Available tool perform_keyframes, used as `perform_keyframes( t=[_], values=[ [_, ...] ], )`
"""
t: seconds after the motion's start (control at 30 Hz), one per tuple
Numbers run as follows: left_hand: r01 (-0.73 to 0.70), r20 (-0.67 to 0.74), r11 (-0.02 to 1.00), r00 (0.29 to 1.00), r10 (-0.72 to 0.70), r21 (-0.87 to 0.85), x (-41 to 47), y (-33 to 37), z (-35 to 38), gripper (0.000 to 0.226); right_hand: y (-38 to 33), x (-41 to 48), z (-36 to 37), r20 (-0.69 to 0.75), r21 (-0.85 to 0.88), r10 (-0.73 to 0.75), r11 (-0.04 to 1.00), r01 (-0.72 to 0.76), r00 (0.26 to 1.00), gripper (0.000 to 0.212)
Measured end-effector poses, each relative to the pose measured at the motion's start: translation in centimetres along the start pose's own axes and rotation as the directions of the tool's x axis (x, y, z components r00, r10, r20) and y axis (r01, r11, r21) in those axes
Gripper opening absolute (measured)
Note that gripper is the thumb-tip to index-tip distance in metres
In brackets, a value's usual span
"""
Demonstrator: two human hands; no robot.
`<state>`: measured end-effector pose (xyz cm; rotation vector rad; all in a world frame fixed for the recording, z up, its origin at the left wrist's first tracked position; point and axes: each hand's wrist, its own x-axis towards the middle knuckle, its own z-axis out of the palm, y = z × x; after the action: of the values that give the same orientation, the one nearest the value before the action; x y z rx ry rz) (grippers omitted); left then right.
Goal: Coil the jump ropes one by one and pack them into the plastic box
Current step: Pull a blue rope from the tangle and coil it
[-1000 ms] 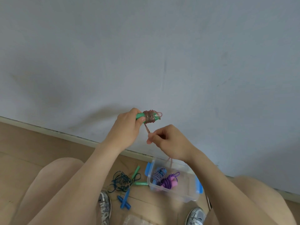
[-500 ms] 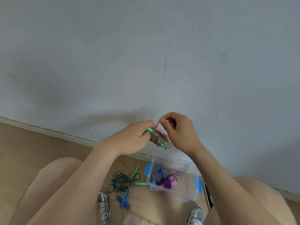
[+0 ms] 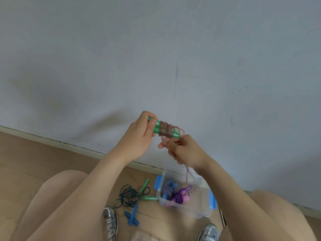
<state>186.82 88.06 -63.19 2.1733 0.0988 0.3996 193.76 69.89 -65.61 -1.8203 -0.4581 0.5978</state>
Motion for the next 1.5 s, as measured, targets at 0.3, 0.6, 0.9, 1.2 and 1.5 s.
perform_keyframes(
  t=[0.3,0.6,0.9,1.2,1.5],
  values=[
    [-0.064,0.131,0.916,0.991,0.013,0.397,0.1,-1.4,0.9,0.012,-2.0,-1.3,1.0,-0.06,-0.117,-0.203,0.974,0.195,0.977,0.043],
    [-0.148,0.281,0.988,0.951,0.128,0.05,0.1,-0.3,0.6,0.017,-0.3,0.8,-3.2,-0.352,-0.19,-0.259,0.961,0.202,0.899,0.037],
    [0.047,-0.081,0.95,0.994,-0.076,-0.308,1.0,-0.7,1.0,0.021,0.0,0.3,-0.9,-0.089,-0.203,-0.122,0.974,0.102,0.989,0.052],
    [0.089,-0.102,0.973,0.992,-0.068,0.211,0.5,-1.6,0.9,0.013,-0.2,-0.2,-0.6,-0.078,-0.566,-0.412,0.768,0.3,0.908,0.028],
    [0.09,0.238,0.994,0.966,-0.102,0.062,-0.2,-0.8,0.5,0.024,0.5,0.5,-0.9,-0.25,-0.383,-0.43,0.867,0.319,0.867,0.032]
  ],
)
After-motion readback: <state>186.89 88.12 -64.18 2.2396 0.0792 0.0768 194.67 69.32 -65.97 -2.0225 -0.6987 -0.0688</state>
